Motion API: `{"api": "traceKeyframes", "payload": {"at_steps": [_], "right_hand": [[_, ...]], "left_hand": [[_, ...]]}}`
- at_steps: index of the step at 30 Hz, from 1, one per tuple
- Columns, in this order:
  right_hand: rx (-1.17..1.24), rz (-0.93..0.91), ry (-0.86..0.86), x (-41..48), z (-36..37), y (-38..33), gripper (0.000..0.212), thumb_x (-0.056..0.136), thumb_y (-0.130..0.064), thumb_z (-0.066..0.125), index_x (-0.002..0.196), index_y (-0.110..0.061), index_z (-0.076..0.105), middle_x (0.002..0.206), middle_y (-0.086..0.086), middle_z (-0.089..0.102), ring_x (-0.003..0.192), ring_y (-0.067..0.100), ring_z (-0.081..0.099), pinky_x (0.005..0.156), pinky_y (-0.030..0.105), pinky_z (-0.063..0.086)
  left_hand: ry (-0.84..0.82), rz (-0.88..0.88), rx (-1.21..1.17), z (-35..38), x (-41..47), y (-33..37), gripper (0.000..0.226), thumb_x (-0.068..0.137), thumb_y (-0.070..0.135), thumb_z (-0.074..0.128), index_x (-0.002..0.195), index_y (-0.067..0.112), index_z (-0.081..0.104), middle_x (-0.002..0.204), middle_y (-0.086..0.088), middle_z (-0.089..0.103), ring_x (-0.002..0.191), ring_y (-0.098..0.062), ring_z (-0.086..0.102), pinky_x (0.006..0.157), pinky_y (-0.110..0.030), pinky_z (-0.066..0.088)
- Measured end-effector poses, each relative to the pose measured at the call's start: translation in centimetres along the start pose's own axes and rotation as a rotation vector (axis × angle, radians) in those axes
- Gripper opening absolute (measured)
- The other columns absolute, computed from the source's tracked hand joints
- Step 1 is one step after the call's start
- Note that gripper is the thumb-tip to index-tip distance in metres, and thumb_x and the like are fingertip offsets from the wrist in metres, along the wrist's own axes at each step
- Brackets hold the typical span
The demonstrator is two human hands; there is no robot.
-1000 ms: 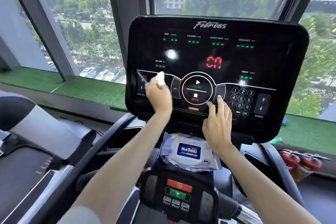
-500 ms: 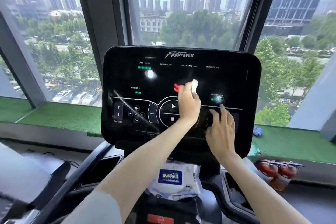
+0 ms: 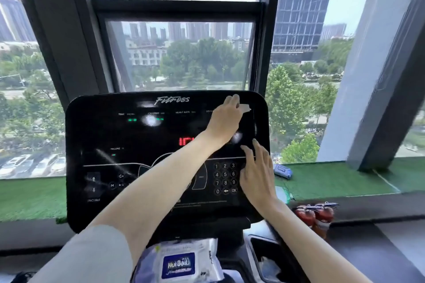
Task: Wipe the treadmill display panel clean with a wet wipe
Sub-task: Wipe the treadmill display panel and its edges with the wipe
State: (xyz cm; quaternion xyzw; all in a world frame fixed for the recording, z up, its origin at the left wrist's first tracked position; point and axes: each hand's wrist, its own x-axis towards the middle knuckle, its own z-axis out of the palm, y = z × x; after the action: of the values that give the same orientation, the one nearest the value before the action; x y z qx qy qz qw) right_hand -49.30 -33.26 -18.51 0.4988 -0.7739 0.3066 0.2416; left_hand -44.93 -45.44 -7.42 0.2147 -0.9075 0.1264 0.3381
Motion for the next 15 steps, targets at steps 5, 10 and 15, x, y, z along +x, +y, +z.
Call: {"api": "traceKeyframes", "payload": {"at_steps": [5,10,15], "right_hand": [[-0.004,0.000,0.005,0.3,0.1,0.6,0.057,0.069,0.003,0.065,0.123,-0.006,0.052,0.133,0.021,0.047,0.119,0.037,0.047,0.096,0.047,0.042],[0.006,0.029,-0.005,-0.1,0.6,0.9,0.056,0.072,0.004,0.060,0.127,-0.005,0.049,0.136,0.022,0.044,0.122,0.037,0.043,0.100,0.046,0.039],[0.071,0.147,0.026,-1.2,0.9,1.1,0.049,0.074,0.007,0.055,0.121,-0.005,0.052,0.133,0.018,0.045,0.122,0.034,0.041,0.100,0.046,0.038]], "left_hand": [[-0.023,0.055,-0.074,-0.4,1.3,1.3,0.049,0.084,-0.011,0.048,0.125,0.016,0.058,0.110,-0.008,0.047,0.101,-0.021,0.045,0.069,-0.029,0.048],[-0.084,0.161,-0.039,0.0,0.5,1.4,0.032,0.090,-0.002,0.048,0.116,0.011,0.062,0.105,-0.009,0.047,0.096,-0.022,0.045,0.063,-0.029,0.036],[-0.126,0.317,0.011,2.1,-3.3,2.1,0.019,0.085,-0.002,0.056,0.096,0.007,0.067,0.099,-0.010,0.053,0.092,-0.023,0.051,0.061,-0.027,0.036]]}}
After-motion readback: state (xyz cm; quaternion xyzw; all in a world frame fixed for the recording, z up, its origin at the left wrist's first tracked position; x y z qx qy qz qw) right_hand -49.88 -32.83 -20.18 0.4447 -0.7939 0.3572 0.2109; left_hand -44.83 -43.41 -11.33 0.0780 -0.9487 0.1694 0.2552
